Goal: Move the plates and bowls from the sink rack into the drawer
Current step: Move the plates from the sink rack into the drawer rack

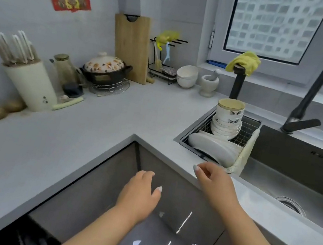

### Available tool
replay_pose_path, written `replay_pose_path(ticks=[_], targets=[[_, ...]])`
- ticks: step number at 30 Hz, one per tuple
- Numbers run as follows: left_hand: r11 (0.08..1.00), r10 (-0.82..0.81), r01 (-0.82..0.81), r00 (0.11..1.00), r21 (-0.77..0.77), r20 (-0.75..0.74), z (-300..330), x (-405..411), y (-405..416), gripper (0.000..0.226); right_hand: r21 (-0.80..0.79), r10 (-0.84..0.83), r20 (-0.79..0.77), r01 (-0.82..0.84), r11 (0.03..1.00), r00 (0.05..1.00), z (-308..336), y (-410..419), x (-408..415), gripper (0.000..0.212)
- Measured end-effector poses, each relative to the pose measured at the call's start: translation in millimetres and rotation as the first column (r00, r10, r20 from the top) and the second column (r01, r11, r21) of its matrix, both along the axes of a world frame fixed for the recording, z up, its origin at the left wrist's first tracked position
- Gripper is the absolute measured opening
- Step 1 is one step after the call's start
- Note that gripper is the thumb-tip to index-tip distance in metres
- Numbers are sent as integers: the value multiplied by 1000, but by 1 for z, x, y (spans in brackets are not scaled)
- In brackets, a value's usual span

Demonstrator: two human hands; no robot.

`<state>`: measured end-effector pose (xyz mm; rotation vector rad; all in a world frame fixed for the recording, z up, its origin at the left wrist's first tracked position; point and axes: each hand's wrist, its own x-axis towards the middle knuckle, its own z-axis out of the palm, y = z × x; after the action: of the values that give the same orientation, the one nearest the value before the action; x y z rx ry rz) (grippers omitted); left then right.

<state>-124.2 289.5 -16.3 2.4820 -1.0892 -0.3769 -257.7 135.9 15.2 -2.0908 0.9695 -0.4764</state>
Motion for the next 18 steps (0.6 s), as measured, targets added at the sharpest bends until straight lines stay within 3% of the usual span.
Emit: replay_pose_path(ticks=[9, 18], targets=[[980, -165, 163, 986, -111, -8, -10, 8, -83, 68, 34, -200, -21, 200, 979, 980, -2, -60, -23, 20], [953, -274, 277, 961, -120, 41, -34, 55, -177, 84, 14, -335, -39, 336, 942, 941, -5, -153, 22, 21]])
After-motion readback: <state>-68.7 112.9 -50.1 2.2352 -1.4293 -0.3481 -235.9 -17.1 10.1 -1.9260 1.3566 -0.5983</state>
